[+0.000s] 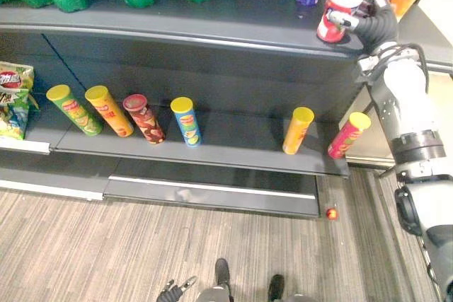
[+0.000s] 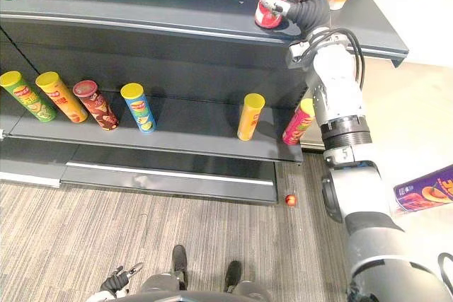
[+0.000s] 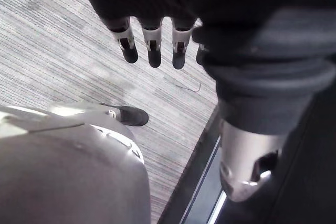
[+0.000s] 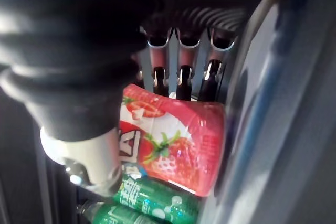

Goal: Put the gum and the chips on the shelf.

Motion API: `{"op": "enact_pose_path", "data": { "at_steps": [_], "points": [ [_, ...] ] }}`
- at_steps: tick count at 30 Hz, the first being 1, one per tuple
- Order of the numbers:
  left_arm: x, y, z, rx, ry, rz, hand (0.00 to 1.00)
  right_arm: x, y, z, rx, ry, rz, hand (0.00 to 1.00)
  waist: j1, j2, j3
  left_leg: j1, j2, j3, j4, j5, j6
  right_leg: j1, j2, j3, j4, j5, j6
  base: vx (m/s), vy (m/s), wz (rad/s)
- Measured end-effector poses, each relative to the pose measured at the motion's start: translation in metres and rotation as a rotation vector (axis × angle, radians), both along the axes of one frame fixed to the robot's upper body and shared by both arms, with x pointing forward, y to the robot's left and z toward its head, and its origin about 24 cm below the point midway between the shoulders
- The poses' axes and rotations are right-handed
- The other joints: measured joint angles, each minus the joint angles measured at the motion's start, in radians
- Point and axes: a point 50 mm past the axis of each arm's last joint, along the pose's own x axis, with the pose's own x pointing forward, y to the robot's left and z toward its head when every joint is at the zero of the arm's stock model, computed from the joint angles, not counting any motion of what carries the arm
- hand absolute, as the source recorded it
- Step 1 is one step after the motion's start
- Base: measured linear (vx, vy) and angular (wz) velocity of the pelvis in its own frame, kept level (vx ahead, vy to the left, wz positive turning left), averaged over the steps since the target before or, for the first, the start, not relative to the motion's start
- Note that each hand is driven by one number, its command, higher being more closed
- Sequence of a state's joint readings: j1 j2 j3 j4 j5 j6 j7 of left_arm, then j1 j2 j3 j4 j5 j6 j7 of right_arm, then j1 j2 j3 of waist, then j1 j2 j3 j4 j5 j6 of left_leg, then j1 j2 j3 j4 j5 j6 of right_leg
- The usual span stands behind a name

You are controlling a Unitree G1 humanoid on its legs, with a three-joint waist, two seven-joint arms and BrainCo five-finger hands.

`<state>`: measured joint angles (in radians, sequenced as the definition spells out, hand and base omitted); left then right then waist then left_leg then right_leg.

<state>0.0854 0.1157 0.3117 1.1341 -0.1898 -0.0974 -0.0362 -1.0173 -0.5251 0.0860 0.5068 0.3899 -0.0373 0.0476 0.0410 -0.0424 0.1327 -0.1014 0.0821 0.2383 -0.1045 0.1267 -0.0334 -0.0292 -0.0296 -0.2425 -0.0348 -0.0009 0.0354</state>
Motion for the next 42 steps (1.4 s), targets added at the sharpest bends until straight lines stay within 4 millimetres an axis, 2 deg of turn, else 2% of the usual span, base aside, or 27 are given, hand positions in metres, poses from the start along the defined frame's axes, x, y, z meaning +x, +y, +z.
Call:
{"op": "enact_pose_path", "data": {
  "at_steps": [10,19,26,34,42],
  "points": [
    [0.0,0.001,0.0,0.008,0.005,-0.017,0.0,-0.008,0.003,-0.004,-0.018,-0.043,0.028,1.0,-0.007,-0.01,0.001,0.0,-0.001,0.002,0.0,0.003,0.004,0.0,-0.001,0.001,-0.002,0.002,-0.002,0.05,0.003,0.0],
    [0.0,0.0,0.0,0.008,0.006,-0.029,0.0,-0.004,0.0,-0.007,-0.038,-0.028,-0.01,1.0,-0.001,-0.012,0.0,0.0,-0.001,-0.002,0.0,0.004,0.006,0.001,-0.001,-0.002,-0.001,0.002,-0.002,0.02,0.002,0.0],
    [0.001,0.001,0.0,0.011,0.005,-0.028,0.0,0.005,-0.004,-0.002,-0.014,0.001,-0.055,1.0,0.006,-0.016,0.002,-0.004,-0.001,-0.006,0.0,0.004,0.003,-0.001,-0.001,-0.007,-0.001,0.001,-0.001,0.0,0.0,0.01],
    [0.002,0.002,0.001,0.019,0.005,-0.023,0.0,0.009,0.008,0.01,-0.021,-0.016,-0.042,1.0,0.005,-0.019,0.004,-0.015,-0.001,-0.007,0.0,0.006,0.006,-0.004,-0.001,-0.017,-0.011,0.003,0.001,0.0,0.0,0.02],
    [0.006,0.001,0.001,0.027,-0.001,-0.027,0.0,0.009,0.01,0.016,-0.02,-0.024,-0.039,1.0,0.017,-0.023,0.006,-0.016,-0.001,-0.01,0.0,0.008,0.007,-0.002,0.001,-0.021,-0.014,0.005,-0.002,0.03,0.001,0.01]
  ]
}}
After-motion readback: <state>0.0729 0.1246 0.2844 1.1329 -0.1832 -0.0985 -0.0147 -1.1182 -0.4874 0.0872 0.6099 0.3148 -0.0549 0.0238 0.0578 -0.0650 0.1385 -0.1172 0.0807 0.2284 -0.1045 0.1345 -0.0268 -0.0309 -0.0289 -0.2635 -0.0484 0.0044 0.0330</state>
